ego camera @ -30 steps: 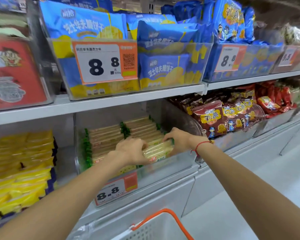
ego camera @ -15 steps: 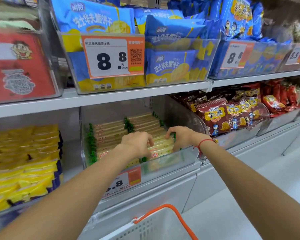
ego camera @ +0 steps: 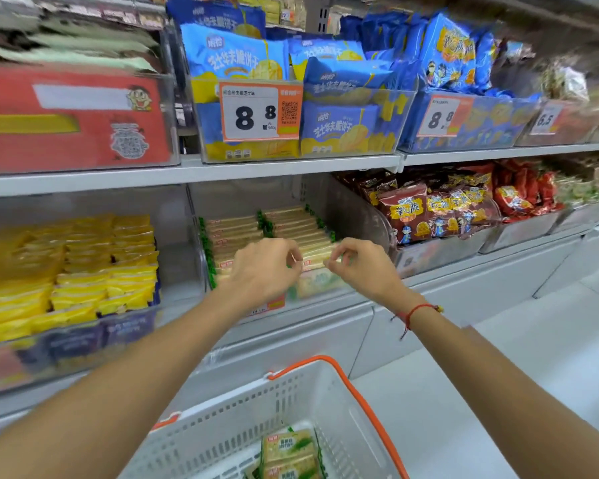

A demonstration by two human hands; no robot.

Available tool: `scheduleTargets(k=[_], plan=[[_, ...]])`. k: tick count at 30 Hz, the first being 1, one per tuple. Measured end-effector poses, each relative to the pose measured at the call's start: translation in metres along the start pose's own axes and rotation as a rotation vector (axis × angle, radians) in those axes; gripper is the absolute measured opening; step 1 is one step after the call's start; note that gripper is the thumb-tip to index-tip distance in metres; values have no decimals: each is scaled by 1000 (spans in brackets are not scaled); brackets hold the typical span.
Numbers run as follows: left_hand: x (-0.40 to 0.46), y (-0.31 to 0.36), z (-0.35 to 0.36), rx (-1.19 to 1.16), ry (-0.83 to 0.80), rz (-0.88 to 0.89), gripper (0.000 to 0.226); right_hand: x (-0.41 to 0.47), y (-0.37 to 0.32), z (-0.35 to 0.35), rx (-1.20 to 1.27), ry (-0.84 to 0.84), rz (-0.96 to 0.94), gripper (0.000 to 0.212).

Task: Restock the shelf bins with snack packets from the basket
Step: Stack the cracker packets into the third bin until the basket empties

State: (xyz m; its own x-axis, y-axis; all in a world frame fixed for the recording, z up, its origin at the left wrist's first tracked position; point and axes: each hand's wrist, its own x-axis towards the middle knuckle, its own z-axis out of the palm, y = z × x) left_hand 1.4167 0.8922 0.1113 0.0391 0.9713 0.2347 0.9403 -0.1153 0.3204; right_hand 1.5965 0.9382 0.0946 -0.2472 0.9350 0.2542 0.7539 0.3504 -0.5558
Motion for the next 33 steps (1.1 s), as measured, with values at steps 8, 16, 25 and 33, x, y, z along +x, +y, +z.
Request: scheduleTargets(k=[8,16,25,33], plan=[[-92,-18,66,-118,-184,-151,17,-102,29,60,-5,-419,146,11],[-164,-56,171,-224,-473,-326,23,-182,79,150,-81,-711,311,19],[-204,-114,277,-518,-609,-681,33,-221,129,249,-126,-798,446,45],[-179,-130,351,-601,-584,-861,48,-206,162,301,-296,-754,157,60]])
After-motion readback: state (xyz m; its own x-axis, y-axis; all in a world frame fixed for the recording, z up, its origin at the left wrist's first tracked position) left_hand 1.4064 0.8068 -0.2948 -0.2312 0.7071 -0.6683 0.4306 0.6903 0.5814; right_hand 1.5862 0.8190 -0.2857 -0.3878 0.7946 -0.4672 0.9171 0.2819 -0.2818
